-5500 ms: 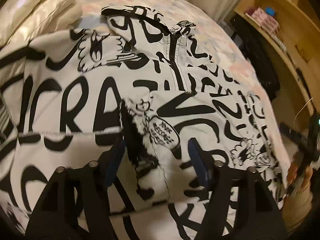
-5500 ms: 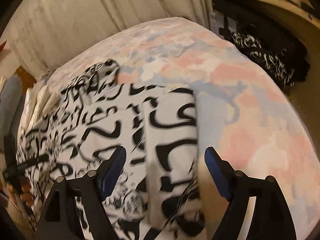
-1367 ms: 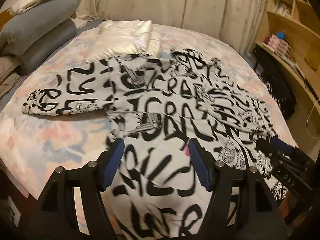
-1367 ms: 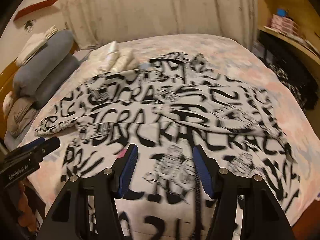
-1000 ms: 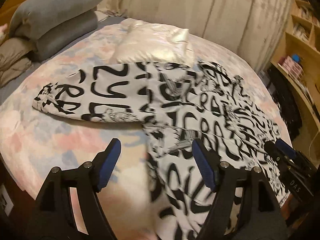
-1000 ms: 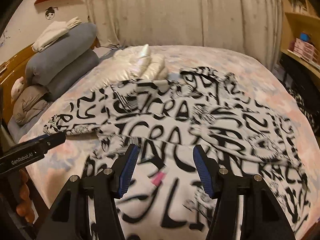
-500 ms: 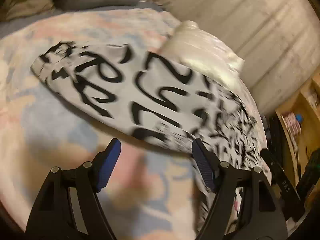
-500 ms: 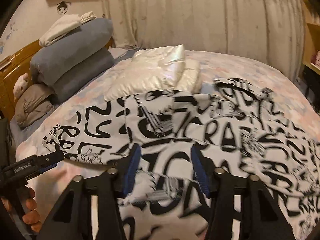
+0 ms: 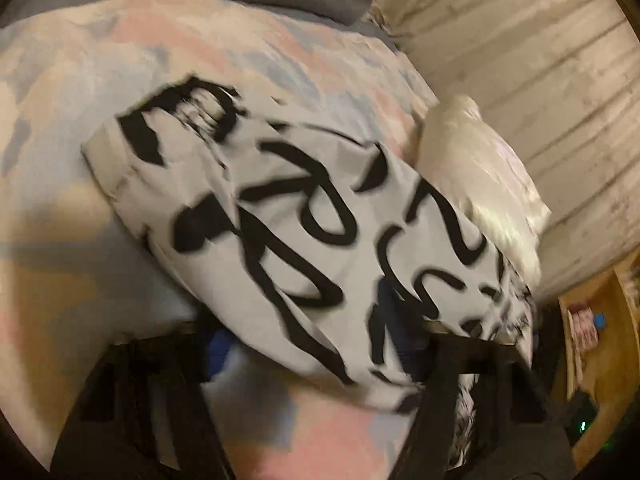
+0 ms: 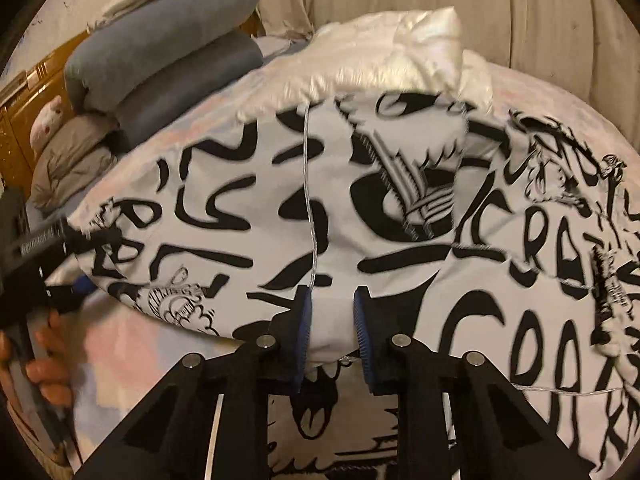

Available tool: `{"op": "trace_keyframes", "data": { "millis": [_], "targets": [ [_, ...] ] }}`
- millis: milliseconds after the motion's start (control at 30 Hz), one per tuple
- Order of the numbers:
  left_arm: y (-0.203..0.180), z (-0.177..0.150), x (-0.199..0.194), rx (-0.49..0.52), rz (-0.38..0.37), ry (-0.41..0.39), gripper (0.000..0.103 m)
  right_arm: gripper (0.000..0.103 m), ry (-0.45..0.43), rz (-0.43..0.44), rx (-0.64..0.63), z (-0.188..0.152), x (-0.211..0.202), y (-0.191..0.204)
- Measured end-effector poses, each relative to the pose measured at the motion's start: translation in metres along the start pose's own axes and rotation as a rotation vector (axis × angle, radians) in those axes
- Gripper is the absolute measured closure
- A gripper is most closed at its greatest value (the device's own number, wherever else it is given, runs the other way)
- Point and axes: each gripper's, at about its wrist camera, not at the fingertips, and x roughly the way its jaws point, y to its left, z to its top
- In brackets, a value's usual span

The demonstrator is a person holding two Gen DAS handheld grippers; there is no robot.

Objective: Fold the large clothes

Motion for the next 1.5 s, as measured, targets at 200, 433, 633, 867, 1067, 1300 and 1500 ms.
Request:
{"op": "trace_keyframes", "data": {
  "millis": [200,433,633,867,1067,1300,1500],
  "targets": [
    [-0.014,0.005,-0.005,0.049,0.109,-0.076,0.1,0.081,0.01,0.01,0.008,-0.001,0.014,-0.003],
    [-0.124,-0.016,-0.075,0.4,0.13,-0.313,0.101,0.081,0.018,0.052,0.078,-0.007,-0.001,-0.027],
    [-0.237,-0.065,-0.126,0.647,-0.01,-0.399,0.101,0.081,-0.044,0.078,0.219,-0.017,-0.071,-0.085],
    [-0.349,-0.155,-0.121,0.845,-0.136,-0.367,0.101,0.081,-0.128,-0.018,0.38,-0.057,-0.148,-0.198],
    [-0.424,-0.259,-0.072,0.982,-0.184,-0.218,0.101,0.081,-0.226,-0.144,0.524,-0.1,-0.216,-0.296],
    [-0.446,-0.373,0.014,1.134,-0.131,0.04,0.099,0.081,-0.239,-0.228,0.646,-0.139,-0.259,-0.389],
    [-0.422,-0.401,0.063,1.125,-0.145,0.296,0.053,0.081,-0.198,-0.207,0.675,-0.159,-0.251,-0.414]
  ]
}}
